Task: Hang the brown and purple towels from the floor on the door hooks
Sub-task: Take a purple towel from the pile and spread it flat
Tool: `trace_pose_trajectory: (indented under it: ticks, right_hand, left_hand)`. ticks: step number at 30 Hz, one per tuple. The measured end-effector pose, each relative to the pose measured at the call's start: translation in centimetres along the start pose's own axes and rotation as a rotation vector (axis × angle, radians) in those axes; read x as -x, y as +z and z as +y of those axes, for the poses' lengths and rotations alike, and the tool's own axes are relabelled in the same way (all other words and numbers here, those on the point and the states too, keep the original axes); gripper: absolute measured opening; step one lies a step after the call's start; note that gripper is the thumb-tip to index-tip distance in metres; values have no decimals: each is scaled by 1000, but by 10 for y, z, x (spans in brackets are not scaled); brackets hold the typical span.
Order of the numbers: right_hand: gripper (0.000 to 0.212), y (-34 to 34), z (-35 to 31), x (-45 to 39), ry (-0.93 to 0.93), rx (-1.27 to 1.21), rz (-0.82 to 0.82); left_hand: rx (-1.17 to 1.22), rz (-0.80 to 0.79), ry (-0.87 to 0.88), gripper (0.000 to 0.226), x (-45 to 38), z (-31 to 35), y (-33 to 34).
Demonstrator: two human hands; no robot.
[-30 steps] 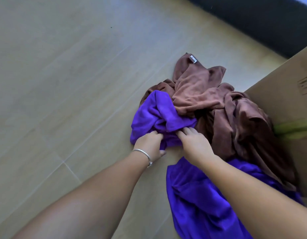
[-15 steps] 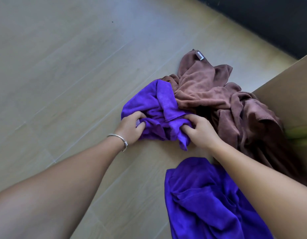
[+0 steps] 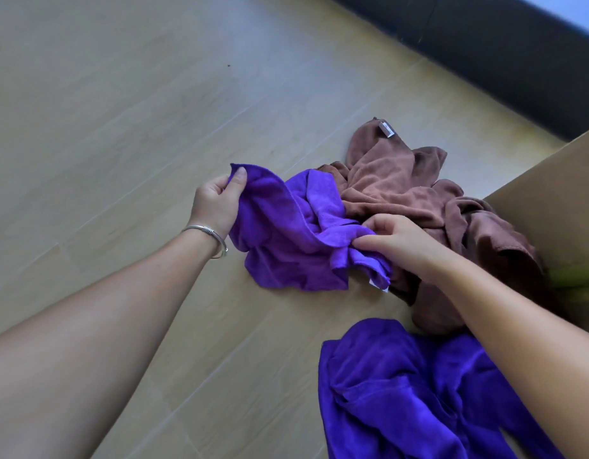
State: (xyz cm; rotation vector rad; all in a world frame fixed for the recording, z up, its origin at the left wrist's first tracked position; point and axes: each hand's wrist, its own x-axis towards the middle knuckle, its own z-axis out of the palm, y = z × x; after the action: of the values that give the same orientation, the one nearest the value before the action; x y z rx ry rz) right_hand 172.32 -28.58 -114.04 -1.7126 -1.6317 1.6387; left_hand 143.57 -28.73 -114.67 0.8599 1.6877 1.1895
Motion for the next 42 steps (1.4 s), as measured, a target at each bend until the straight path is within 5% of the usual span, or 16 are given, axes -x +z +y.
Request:
trace_pose_trajectory:
  ticks: [6,8,12,16,20,23,37,42]
  right_hand:
    - [25,-6,-55,-1,38,824,-174]
    - [41,-1,-83,1,35,831,-205]
    - [91,26,-146,17,-187,453,-62]
    - [57,42,-197,23,-458,102,194]
    - [11,31,-232,28,-521,32,60]
    - [14,30,-238,32,-476,137,-123]
    - [7,58,-241,11,-365,654,-247]
    - [14,68,-260,13,-426,604,-117]
  left_hand:
    - [0,-82,75,54,0,41,-8]
    - [-8,-123,127,46,3,65,-11]
    - [-102,-246,246,34,16,118,-16]
    - [-163,-331,278,14,28,164,-29]
    - [-154,-228,331,15,34,200,-45]
    - [-127,-187,365,12,40,224,-57]
    - [47,306,606,11,36,316,-160]
    - [171,502,529,11,36,320,-212]
